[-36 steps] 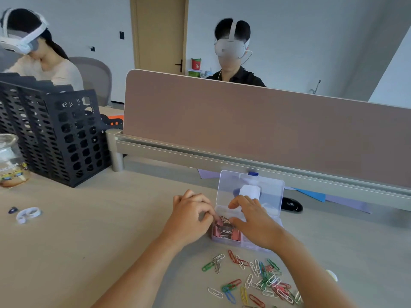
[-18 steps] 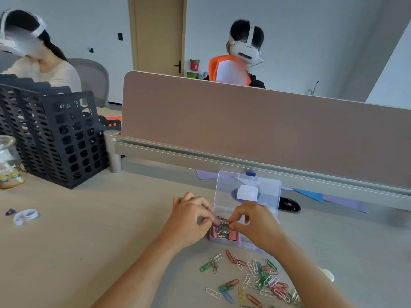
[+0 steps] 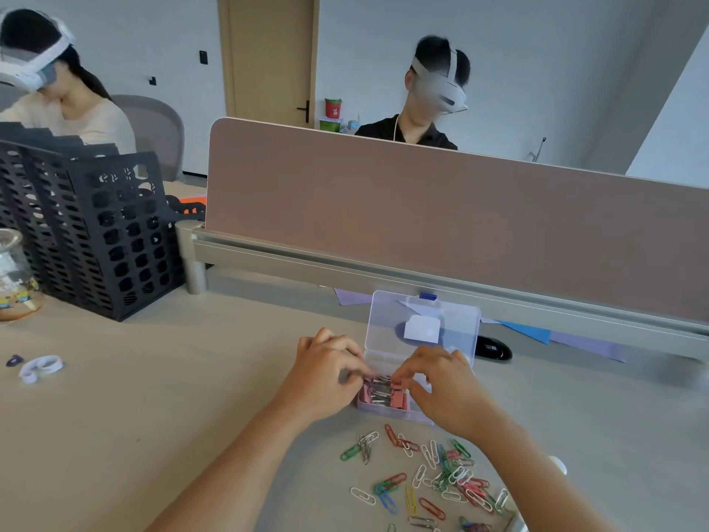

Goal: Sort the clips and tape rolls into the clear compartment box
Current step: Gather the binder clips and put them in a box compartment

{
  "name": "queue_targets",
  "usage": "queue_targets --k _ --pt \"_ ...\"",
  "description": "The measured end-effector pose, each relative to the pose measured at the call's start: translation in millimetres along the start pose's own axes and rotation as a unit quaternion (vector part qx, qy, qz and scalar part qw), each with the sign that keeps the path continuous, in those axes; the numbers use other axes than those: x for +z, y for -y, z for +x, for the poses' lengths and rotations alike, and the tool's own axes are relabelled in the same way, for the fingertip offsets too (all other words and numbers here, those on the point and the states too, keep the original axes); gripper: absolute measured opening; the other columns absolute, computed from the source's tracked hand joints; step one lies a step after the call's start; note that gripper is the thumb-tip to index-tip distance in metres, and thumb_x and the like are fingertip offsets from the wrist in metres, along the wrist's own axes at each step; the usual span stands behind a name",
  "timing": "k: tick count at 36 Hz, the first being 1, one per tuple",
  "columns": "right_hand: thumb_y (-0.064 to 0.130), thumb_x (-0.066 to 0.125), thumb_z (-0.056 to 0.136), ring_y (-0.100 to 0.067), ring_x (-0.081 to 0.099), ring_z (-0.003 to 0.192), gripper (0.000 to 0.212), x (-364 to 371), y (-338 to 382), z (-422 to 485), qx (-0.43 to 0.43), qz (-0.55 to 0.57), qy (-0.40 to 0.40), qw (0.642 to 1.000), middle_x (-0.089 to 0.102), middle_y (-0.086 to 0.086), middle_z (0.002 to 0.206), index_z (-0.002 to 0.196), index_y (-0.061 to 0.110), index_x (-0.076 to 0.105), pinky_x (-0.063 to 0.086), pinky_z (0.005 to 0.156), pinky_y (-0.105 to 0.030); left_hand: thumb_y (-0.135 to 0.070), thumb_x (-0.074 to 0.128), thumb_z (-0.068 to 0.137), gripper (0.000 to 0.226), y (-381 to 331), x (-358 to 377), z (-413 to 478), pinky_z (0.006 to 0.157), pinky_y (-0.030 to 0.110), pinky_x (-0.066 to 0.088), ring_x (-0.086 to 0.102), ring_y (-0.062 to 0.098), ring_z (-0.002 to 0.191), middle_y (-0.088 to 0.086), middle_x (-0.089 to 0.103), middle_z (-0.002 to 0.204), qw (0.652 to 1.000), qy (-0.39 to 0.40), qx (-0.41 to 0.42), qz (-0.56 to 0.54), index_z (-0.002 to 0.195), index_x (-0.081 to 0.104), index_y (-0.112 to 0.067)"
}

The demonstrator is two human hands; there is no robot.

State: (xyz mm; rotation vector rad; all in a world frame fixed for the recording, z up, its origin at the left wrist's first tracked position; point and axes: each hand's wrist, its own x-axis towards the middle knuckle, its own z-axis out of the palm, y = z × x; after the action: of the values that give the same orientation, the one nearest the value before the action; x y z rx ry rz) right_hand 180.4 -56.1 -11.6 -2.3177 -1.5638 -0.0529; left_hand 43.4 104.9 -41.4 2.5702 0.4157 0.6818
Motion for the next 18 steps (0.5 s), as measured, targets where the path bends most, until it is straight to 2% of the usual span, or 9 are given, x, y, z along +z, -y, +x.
queue_targets --k 3,5,8,10,12,14,16,18 --pt "0.023 0.052 0.091 0.001 0.044 0.094 0.026 -4.6 -0.2 -4.4 0.002 -0.001 0.009 1.000 0.054 0.020 0.109 0.106 0.040 0.066 0.032 0.090 -0.028 -0.025 0.056 0.085 0.028 -3.8 -4.5 -0.1 0.091 0.029 0.025 0.038 0.003 0.102 -0.024 0.060 0.101 1.000 -0.003 0.009 0.005 0.097 0.074 -0.044" --pt "0.022 0.053 0.092 0.009 0.038 0.089 0.029 -10.2 0.1 -9.2 0.002 0.020 0.006 1.000 0.048 0.024 0.107 0.111 0.040 0.063 0.031 0.090 -0.025 -0.020 0.057 0.085 0.032 -9.8 -9.5 0.4 0.091 0.027 0.023 0.038 0.000 0.102 -0.024 0.059 0.100 0.999 -0.024 0.009 -0.022 0.099 0.073 -0.044" --pt "0.021 0.056 0.092 0.014 0.041 0.084 0.029 -23.2 0.2 -17.2 0.003 0.054 0.019 0.998 0.050 0.024 0.107 0.113 0.040 0.061 0.036 0.089 -0.020 -0.014 0.057 0.086 0.035 -21.2 -15.3 1.7 0.092 0.025 0.023 0.040 -0.004 0.104 -0.023 0.060 0.097 0.996 -0.040 0.006 -0.076 0.099 0.074 -0.041" --pt "0.022 0.057 0.091 0.010 0.047 0.084 0.027 -33.2 0.6 -23.7 0.005 0.065 0.040 0.997 0.055 0.020 0.106 0.111 0.040 0.061 0.040 0.081 -0.013 -0.013 0.057 0.087 0.033 -29.6 -17.2 2.0 0.096 0.030 0.027 0.042 0.000 0.107 -0.019 0.061 0.097 0.995 -0.010 -0.001 -0.098 0.100 0.074 -0.038" --pt "0.022 0.059 0.090 0.003 0.051 0.086 0.026 -41.3 0.6 -31.5 0.013 0.072 0.057 0.996 0.056 0.018 0.104 0.109 0.041 0.061 0.043 0.076 -0.014 -0.014 0.056 0.088 0.032 -38.5 -18.3 0.7 0.098 0.033 0.032 0.044 0.005 0.108 -0.018 0.061 0.097 0.995 0.027 -0.001 -0.091 0.103 0.073 -0.037" --pt "0.022 0.061 0.089 -0.003 0.054 0.086 0.026 -46.5 0.4 -40.9 0.021 0.077 0.062 0.995 0.057 0.017 0.104 0.108 0.040 0.061 0.046 0.078 -0.018 -0.015 0.058 0.089 0.031 -48.8 -19.9 -2.6 0.093 0.024 0.037 0.045 0.004 0.103 -0.020 0.060 0.095 0.995 0.045 0.007 -0.087 0.105 0.072 -0.036" --pt "0.022 0.062 0.089 -0.004 0.054 0.086 0.026 -49.5 -0.4 -52.5 0.027 0.083 0.062 0.994 0.058 0.017 0.104 0.109 0.038 0.062 0.047 0.079 -0.020 -0.015 0.061 0.089 0.027 -60.0 -22.3 -8.4 0.079 0.008 0.037 0.049 -0.001 0.093 -0.023 0.059 0.091 0.993 0.052 0.002 -0.108 0.104 0.073 -0.034" --pt "0.022 0.062 0.088 -0.002 0.054 0.085 0.026 -50.7 -2.6 -66.2 0.032 0.086 0.063 0.994 0.058 0.018 0.102 0.109 0.038 0.063 0.046 0.077 -0.016 -0.017 0.064 0.089 0.023 -68.2 -22.3 -16.0 0.068 0.004 0.038 0.054 -0.002 0.080 -0.019 0.064 0.093 0.990 0.063 -0.015 -0.124 0.101 0.075 -0.032"
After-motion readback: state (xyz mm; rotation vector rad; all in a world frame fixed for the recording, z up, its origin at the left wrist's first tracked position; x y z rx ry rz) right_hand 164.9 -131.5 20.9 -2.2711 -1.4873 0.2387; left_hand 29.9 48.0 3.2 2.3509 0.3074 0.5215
